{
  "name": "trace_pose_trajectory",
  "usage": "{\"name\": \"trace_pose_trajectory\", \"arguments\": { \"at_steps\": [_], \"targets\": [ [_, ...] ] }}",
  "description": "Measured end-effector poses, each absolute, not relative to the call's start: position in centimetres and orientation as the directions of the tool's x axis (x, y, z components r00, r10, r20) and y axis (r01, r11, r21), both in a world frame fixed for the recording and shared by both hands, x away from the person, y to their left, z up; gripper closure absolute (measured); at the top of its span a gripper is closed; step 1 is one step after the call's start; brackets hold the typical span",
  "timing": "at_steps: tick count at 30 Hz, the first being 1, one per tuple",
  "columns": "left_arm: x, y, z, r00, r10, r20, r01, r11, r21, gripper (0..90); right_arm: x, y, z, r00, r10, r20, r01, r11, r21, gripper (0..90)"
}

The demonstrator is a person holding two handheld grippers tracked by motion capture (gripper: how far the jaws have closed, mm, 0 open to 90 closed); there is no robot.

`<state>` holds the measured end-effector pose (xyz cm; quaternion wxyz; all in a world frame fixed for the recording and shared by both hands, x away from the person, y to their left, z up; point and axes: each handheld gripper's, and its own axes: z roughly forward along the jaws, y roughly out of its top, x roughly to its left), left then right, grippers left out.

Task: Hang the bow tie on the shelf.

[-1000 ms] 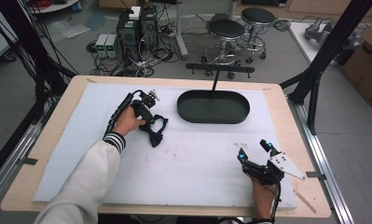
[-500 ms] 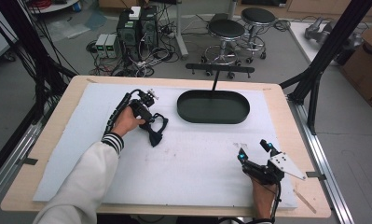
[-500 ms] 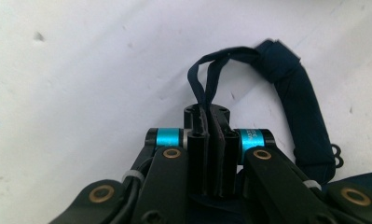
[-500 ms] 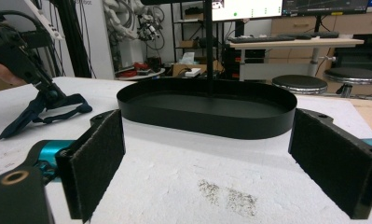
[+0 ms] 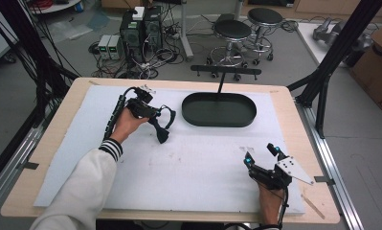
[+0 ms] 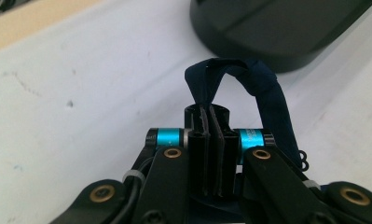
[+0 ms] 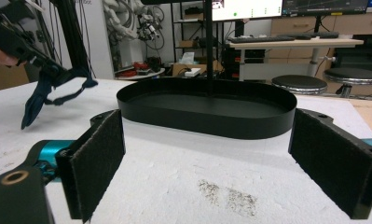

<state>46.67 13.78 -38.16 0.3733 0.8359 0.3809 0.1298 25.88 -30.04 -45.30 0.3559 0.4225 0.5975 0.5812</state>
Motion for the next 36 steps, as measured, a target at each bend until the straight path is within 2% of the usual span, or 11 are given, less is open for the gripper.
{"name": "trace_pose_trajectory", "arguments": {
  "at_steps": [10,12,17,23,36],
  "targets": [
    [45.8,14.3,-36.3,0.689,0.706,-0.164,0.415,-0.199,0.888,86.2,25.9,-30.0,-45.3,-0.389,0.919,0.064,0.094,-0.030,0.995,9.8],
    [45.6,14.2,-35.9,0.700,0.699,-0.144,0.378,-0.193,0.905,86.2,25.9,-30.0,-45.3,-0.390,0.919,0.066,0.094,-0.031,0.995,9.8],
    [45.6,14.2,-35.6,0.700,0.695,-0.166,0.379,-0.164,0.911,86.3,25.9,-30.0,-45.3,-0.388,0.919,0.062,0.093,-0.028,0.995,9.8],
    [45.6,13.6,-34.2,0.708,0.691,-0.144,0.335,-0.149,0.930,86.5,25.9,-30.0,-45.3,-0.388,0.920,0.061,0.093,-0.027,0.995,9.8],
    [46.5,10.5,-31.6,0.731,0.671,-0.129,0.276,-0.118,0.954,86.6,25.9,-30.0,-45.3,-0.391,0.919,0.055,0.087,-0.023,0.996,9.8]
  ]
}}
